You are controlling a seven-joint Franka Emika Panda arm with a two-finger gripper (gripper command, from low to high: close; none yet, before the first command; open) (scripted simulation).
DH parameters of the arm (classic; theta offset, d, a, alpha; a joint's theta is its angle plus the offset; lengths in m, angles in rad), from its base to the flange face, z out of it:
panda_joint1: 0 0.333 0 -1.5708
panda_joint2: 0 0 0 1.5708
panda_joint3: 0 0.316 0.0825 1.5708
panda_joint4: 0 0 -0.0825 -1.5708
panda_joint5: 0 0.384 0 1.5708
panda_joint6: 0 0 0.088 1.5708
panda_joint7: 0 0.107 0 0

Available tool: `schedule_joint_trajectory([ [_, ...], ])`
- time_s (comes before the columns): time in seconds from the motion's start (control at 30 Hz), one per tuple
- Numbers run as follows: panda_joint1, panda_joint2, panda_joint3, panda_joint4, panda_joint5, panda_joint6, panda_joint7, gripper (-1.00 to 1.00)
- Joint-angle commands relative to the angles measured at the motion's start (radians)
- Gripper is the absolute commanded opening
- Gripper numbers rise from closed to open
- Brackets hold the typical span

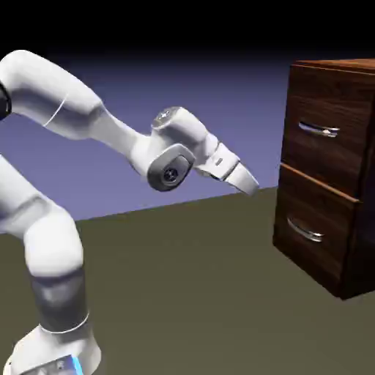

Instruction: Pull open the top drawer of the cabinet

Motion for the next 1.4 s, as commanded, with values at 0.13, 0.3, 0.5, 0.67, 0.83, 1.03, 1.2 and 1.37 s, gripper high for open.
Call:
schedule_joint_trajectory([
  [0.13, 0.023, 0.048, -0.014, 0.070, -0.218, -0.023, -0.143, 0.00],
  [0.3, 0.047, 0.096, -0.028, 0.141, -0.435, -0.046, -0.287, 0.00],
  [0.5, 0.075, 0.153, -0.044, 0.225, -0.696, -0.073, -0.459, 0.00],
  [0.67, 0.098, 0.201, -0.058, 0.296, -0.913, -0.096, -0.602, 0.00],
  [0.83, 0.121, 0.248, -0.072, 0.366, -1.131, -0.119, -0.745, 0.00],
  [1.03, 0.149, 0.306, -0.089, 0.451, -1.392, -0.146, -0.917, 0.00],
  [1.2, 0.172, 0.353, -0.103, 0.521, -1.609, -0.169, -1.061, 0.00],
  [1.37, 0.196, 0.401, -0.116, 0.591, -1.827, -0.192, -1.204, 0.00],
])
